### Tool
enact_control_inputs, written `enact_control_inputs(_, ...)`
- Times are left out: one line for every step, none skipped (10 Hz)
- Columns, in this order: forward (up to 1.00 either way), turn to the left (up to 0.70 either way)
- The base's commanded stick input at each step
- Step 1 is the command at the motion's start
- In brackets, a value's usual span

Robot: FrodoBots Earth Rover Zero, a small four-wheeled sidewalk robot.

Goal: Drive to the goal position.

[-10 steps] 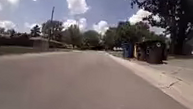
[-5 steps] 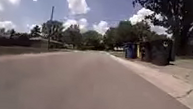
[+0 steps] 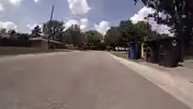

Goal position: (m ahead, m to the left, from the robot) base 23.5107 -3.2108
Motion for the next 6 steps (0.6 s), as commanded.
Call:
enact_control_inputs(0.85, 0.00)
enact_control_inputs(0.85, 0.00)
enact_control_inputs(0.85, 0.00)
enact_control_inputs(0.85, 0.00)
enact_control_inputs(0.85, 0.00)
enact_control_inputs(0.85, 0.00)
